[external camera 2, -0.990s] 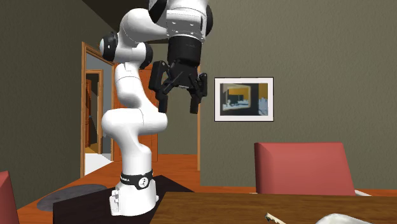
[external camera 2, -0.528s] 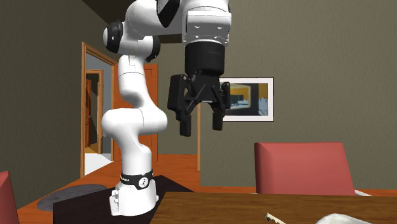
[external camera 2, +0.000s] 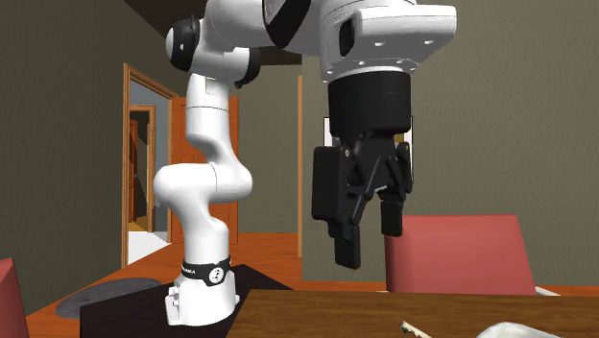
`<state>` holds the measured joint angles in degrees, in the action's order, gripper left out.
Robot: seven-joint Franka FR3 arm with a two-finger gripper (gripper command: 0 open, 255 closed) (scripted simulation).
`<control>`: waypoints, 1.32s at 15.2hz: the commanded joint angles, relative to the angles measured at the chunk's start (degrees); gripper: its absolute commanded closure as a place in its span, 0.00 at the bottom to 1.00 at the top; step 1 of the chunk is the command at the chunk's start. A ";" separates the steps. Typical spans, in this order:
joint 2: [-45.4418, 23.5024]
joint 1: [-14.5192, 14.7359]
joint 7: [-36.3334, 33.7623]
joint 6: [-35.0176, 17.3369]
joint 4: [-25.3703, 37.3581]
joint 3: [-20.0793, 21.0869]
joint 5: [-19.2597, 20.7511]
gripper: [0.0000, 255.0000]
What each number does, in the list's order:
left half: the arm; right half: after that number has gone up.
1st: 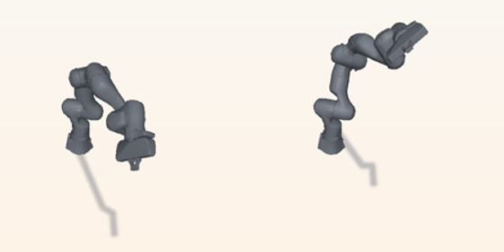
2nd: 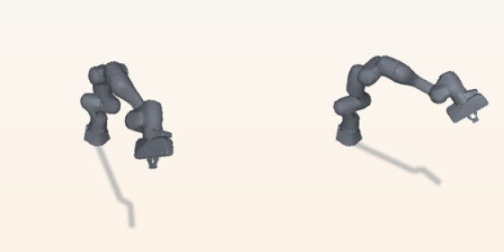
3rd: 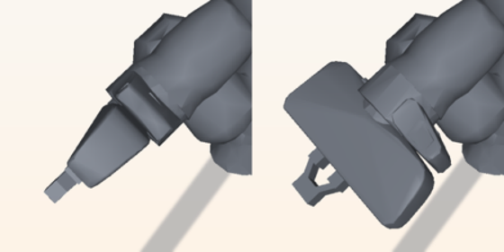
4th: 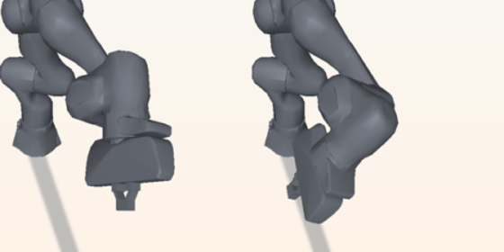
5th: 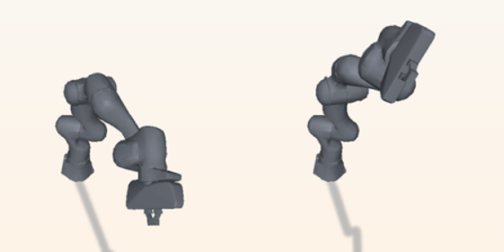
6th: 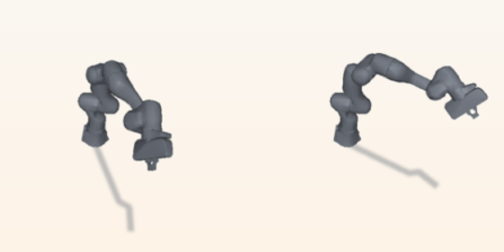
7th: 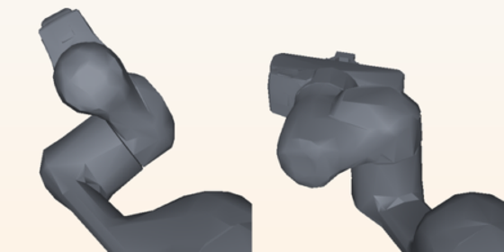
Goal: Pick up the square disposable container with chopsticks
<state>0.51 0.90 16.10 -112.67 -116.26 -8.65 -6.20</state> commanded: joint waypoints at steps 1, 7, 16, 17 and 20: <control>-4.15 -0.07 1.26 -1.06 3.41 -0.10 -1.95 0.00; -17.38 -1.31 4.54 -1.50 16.80 0.51 -7.50 0.00; -30.34 -3.13 6.46 -1.34 30.55 2.00 -11.63 0.00; -30.60 -3.14 6.63 -1.95 30.18 2.04 -11.72 0.00; -31.60 -3.20 7.20 -4.09 28.98 2.27 -12.04 0.00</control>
<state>-30.52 -2.44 23.19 -116.02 -86.32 -6.53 -18.09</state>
